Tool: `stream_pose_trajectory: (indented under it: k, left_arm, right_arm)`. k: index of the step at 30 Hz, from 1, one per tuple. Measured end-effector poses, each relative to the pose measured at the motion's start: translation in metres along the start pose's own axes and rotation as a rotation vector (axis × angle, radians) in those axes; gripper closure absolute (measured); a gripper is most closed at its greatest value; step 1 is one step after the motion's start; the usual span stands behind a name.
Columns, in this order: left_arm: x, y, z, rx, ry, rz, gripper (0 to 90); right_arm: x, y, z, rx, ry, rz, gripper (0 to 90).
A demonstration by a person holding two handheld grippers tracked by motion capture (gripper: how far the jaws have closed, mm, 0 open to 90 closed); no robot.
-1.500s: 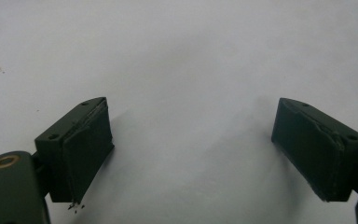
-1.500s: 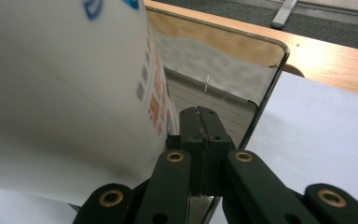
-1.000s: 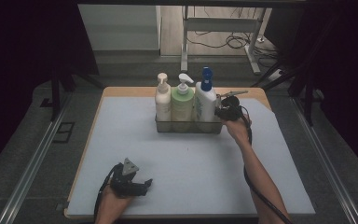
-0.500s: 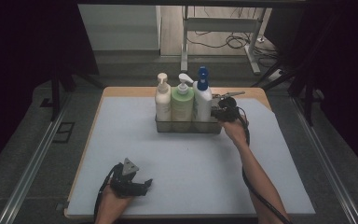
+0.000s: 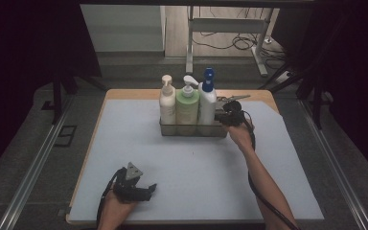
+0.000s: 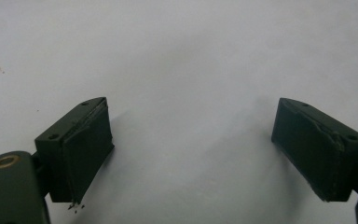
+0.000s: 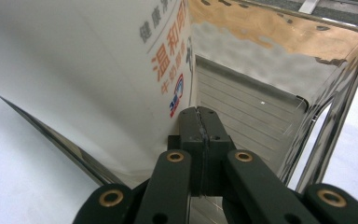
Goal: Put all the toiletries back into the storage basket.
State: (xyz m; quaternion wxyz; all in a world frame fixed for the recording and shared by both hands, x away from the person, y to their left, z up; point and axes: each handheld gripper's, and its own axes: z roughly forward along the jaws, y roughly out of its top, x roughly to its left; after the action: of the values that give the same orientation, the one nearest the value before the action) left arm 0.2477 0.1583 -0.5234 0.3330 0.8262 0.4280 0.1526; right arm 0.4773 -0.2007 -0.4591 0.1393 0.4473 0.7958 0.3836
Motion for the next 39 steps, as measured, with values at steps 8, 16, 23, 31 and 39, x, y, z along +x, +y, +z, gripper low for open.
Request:
stream_pose_trajectory:
  k: [8, 16, 23, 31, 39]
  left_arm:
    - [0.0000, 0.0001, 0.0001, 0.000, 0.000, -0.001, 12.0]
    - [0.0001, 0.0001, 0.0001, 0.000, 0.001, 0.000, 12.0]
    - [-0.0001, 0.0001, 0.0002, -0.002, 0.000, -0.002, 12.0]
    - [-0.0002, 0.0001, 0.0002, -0.001, 0.000, -0.002, 12.0]
    - [-0.0002, 0.0000, 0.0002, -0.002, 0.001, -0.001, 12.0]
  right_arm:
    - [0.0008, 0.0001, -0.0031, 0.002, 0.002, -0.003, 89.8]
    - [0.0044, -0.0010, -0.0057, 0.005, 0.014, -0.007, 89.8]
    - [0.0070, -0.0028, -0.0075, 0.002, 0.025, -0.011, 89.8]
    - [0.0088, -0.0045, -0.0088, -0.001, 0.031, -0.013, 89.8]
    - [0.0094, -0.0049, -0.0090, -0.005, 0.019, -0.027, 88.6]
